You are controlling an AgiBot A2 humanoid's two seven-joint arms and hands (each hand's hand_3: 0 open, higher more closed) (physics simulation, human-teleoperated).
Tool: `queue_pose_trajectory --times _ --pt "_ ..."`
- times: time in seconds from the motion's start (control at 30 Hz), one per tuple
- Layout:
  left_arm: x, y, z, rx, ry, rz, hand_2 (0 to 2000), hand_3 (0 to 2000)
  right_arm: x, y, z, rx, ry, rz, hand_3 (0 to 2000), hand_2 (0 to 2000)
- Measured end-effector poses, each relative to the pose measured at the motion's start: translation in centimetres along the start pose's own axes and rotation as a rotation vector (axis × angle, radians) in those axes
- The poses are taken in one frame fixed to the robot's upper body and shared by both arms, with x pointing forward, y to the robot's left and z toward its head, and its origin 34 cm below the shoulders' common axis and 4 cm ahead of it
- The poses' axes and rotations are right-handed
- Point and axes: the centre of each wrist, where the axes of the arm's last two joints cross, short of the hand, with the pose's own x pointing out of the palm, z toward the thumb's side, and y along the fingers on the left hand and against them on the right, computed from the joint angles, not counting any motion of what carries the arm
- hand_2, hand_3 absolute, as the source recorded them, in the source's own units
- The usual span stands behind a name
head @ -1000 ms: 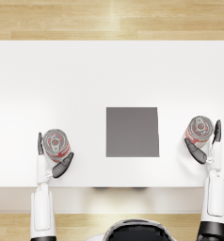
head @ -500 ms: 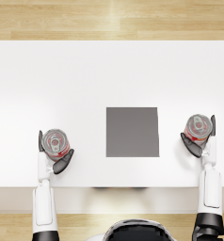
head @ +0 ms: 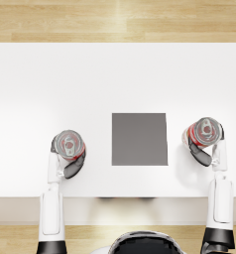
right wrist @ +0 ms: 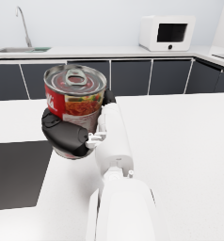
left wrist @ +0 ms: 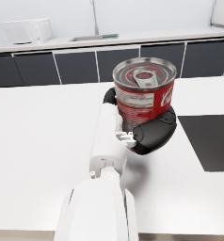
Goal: Pick up the red can on the left and place it in the middle, then pick up the red can on the right and place it on top of the can in the middle
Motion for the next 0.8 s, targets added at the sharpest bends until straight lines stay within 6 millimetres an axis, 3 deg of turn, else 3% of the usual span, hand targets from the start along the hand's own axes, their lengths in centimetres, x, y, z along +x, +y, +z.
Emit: queue_pose_trajectory --times 0.17,0.47,0.73,0.8 --pt "3.2 0.7 2.7 0.103 -0.012 -0.108 2000 1520 1.4 -0.1 3.0 -0.114 0.005 0.031 1520 2000" --pt "11.4 4.2 3.4 0.095 -0.064 -0.326 2000 1520 3.5 -0.7 6.4 -0.241 -0.003 0.095 1520 2000" --pt "15.1 6.3 1.6 -0.016 -0.047 -0.402 2000 1520 5.8 -1.2 10.0 -0.372 -0.016 0.164 1520 2000" --pt "15.6 6.5 0.8 -0.045 0.023 -0.449 2000 1520 6.5 -1.3 10.7 -0.398 -0.021 0.187 1520 2000"
